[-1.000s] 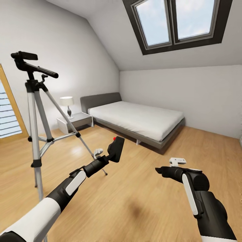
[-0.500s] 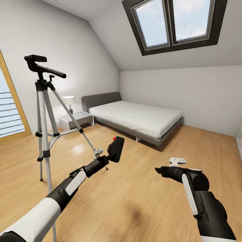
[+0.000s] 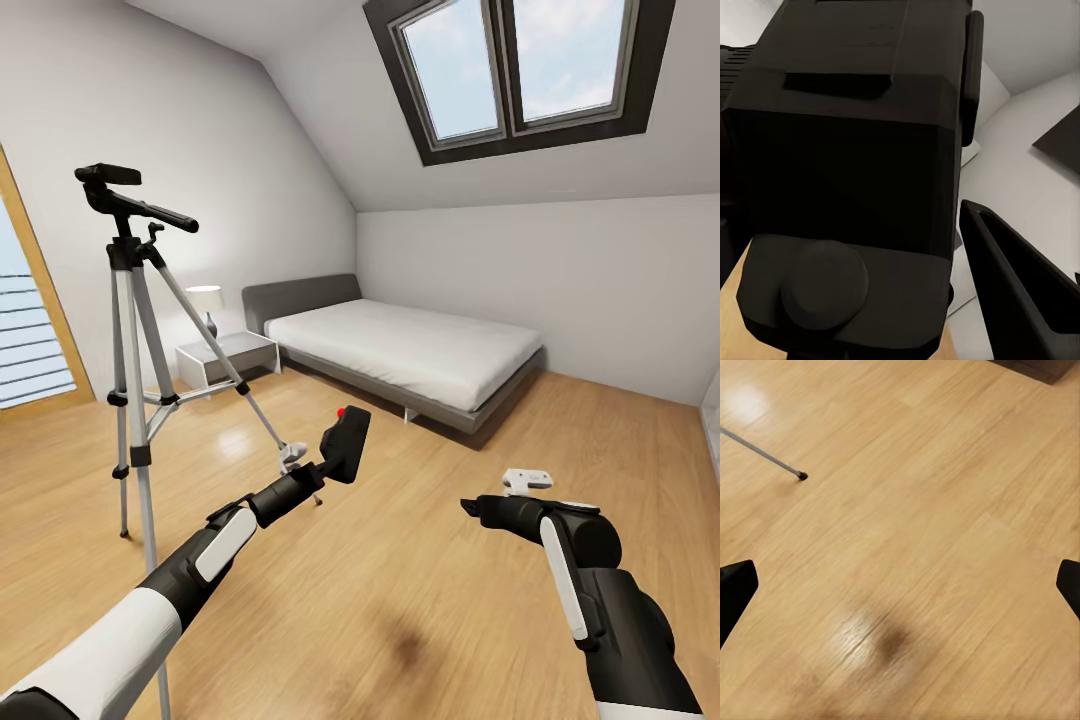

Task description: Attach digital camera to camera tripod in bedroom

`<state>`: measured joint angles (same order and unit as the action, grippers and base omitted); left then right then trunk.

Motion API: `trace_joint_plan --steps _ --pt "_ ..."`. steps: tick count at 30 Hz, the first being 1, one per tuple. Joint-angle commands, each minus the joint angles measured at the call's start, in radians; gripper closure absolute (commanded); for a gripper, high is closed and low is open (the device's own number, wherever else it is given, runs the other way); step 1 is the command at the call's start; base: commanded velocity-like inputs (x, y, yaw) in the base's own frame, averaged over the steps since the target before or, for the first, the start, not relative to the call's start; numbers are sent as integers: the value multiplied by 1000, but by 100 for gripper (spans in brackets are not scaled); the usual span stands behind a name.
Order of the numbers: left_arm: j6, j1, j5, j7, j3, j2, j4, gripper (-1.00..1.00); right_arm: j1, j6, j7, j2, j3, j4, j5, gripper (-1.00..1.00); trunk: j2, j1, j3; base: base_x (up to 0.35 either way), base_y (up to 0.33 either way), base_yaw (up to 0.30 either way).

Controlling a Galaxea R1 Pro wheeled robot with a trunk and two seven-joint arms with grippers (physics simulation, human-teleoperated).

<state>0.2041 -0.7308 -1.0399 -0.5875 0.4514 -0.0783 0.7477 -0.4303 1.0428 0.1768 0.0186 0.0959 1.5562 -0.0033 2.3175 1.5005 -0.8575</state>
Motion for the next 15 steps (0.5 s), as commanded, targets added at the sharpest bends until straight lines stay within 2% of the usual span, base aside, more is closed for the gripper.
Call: trace_joint_plan --steps 1,5,15 --pt "7 -1 -11 -2 2 -1 1 100 -1 4 3 0 1 1 0 -100 0 0 -1 -2 0 0" --pt "9 -1 -12 -1 1 -1 0 100 -1 4 3 0 1 1 0 -100 0 0 -1 0 0 0" --pt "7 -1 -11 0 2 -1 0 100 -1 4 3 3 4 1 0 -100 -70 -39 30 0 0 0"
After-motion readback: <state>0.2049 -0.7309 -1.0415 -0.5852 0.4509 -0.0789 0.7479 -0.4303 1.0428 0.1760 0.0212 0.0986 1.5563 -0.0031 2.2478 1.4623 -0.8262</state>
